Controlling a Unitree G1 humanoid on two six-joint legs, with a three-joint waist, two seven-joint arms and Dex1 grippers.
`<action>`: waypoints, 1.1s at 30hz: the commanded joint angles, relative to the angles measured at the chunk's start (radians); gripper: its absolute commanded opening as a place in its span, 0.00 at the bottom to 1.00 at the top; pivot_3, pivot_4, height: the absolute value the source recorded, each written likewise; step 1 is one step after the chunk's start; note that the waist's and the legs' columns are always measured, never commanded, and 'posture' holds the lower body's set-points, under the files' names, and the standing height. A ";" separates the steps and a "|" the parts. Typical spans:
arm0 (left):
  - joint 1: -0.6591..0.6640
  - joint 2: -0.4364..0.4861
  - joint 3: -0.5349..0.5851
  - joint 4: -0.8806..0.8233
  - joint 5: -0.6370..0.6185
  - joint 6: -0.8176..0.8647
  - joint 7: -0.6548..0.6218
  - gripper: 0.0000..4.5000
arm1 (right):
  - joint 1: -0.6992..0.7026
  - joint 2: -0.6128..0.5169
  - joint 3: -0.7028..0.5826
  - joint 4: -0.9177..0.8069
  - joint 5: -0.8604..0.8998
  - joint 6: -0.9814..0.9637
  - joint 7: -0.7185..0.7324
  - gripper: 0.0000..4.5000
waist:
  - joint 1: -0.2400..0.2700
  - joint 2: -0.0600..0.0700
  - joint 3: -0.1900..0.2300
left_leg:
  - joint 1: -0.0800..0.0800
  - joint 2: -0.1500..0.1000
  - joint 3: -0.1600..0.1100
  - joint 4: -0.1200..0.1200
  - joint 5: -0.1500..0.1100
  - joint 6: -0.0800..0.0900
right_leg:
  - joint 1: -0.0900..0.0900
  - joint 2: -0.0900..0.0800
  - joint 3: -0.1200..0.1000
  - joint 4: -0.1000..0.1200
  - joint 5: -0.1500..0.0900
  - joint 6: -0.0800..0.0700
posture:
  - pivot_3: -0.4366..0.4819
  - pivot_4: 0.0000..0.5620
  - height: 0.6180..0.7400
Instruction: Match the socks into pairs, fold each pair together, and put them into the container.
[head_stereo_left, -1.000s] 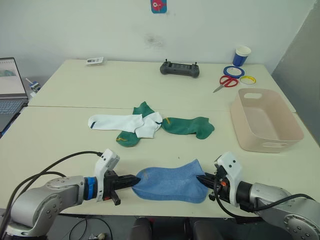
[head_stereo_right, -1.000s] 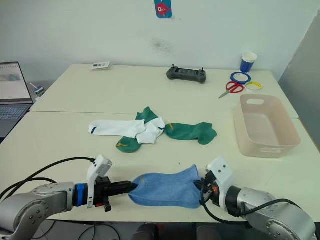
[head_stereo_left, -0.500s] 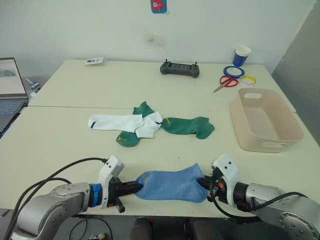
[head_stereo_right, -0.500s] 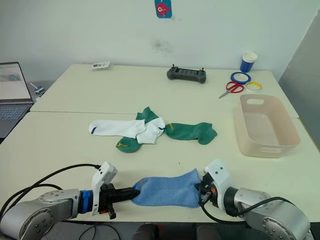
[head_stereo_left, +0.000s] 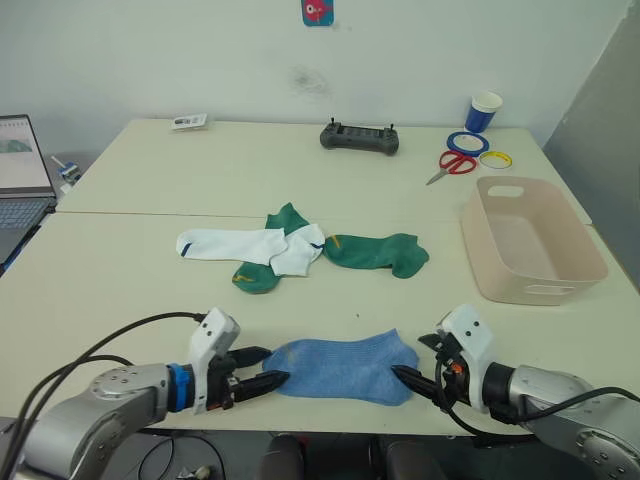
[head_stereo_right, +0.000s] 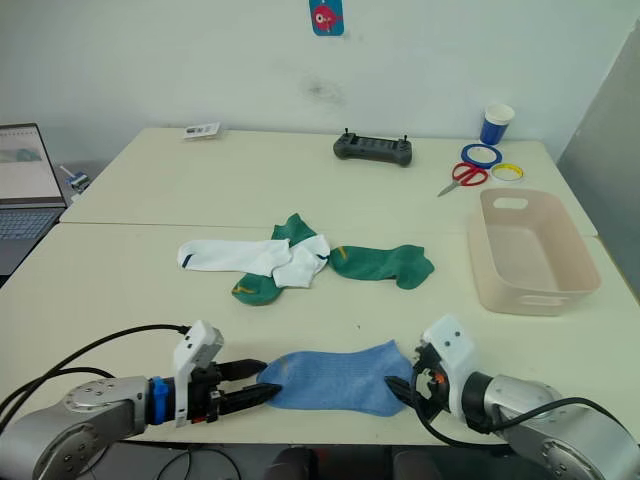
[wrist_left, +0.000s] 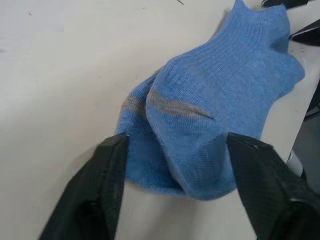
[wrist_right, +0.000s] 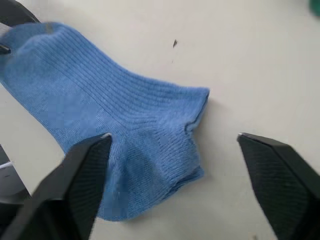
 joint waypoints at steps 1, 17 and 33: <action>-0.070 0.065 0.055 0.031 -0.005 -0.052 -0.092 0.82 | 0.002 -0.031 -0.063 -0.094 0.048 -0.087 0.084 1.00 | 0.001 0.000 0.000 | 0.000 0.000 0.000 0.000 0.000 0.000 | 0.000 0.000 0.000 0.000 0.000 0.000 | 0.48 0.27 1.00; -0.326 -0.030 -0.408 0.154 0.341 -0.363 -0.218 0.00 | -0.142 0.065 0.365 0.186 -0.269 -0.287 0.109 0.07 | -0.001 0.000 0.000 | -0.004 0.000 0.003 0.000 0.000 0.000 | -0.004 0.001 0.003 0.000 0.001 0.001 | 0.48 0.27 1.00; -0.292 -0.033 -0.437 0.364 0.488 -0.529 -0.215 0.00 | 0.087 -0.013 0.231 0.206 -0.389 -0.413 0.145 0.00 | -0.001 0.000 -0.010 | 0.016 0.000 0.004 0.000 0.000 0.000 | 0.014 0.000 0.004 -0.001 -0.004 -0.006 | 0.48 0.27 1.00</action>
